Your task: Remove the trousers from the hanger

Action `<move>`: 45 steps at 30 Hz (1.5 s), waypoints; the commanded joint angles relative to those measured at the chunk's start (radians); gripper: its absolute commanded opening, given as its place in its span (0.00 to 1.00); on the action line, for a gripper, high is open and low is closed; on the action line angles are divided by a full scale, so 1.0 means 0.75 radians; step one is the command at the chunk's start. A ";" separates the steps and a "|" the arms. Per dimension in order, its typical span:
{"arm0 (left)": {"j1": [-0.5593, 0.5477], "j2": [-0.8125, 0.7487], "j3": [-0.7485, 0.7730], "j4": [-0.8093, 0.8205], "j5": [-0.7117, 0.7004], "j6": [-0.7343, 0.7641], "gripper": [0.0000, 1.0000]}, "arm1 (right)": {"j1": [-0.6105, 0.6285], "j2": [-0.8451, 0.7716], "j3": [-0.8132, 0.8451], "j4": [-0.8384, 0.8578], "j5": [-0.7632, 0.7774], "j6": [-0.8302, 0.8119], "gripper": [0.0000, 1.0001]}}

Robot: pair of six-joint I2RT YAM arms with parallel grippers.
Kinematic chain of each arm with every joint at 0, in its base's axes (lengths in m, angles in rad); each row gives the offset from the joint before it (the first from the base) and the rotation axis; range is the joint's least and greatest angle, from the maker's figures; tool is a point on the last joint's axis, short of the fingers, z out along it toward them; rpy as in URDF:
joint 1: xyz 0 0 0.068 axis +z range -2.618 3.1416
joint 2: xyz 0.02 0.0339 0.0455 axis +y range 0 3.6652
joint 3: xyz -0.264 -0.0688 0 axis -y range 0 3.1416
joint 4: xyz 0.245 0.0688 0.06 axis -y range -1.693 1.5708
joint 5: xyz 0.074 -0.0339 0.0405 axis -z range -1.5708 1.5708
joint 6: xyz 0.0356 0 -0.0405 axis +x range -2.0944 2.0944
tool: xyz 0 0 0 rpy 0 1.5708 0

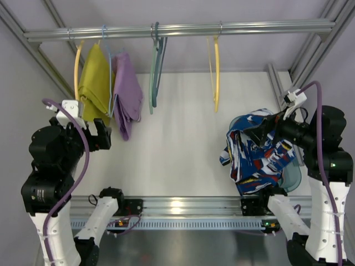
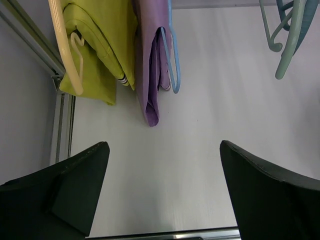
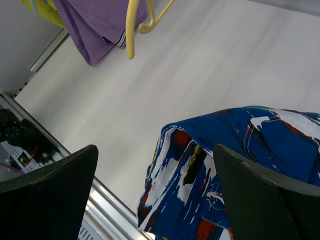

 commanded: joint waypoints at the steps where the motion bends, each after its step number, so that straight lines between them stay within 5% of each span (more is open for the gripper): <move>1: 0.009 0.101 0.102 0.012 0.009 -0.046 0.98 | -0.022 0.013 0.024 0.026 -0.032 0.002 0.99; 16: 0.011 0.909 0.987 0.026 0.137 -0.216 0.93 | -0.019 0.105 0.083 0.042 -0.040 -0.002 0.99; 28: 0.042 1.046 0.926 0.159 0.227 -0.329 0.77 | -0.019 0.113 0.071 0.034 -0.040 -0.017 0.99; 34: 0.264 1.085 0.818 0.179 0.493 -0.394 0.67 | -0.019 0.111 0.081 0.009 -0.040 -0.033 0.99; 45: 0.326 1.056 0.544 0.441 0.896 -0.404 0.55 | -0.019 0.107 0.069 0.003 -0.042 -0.043 0.99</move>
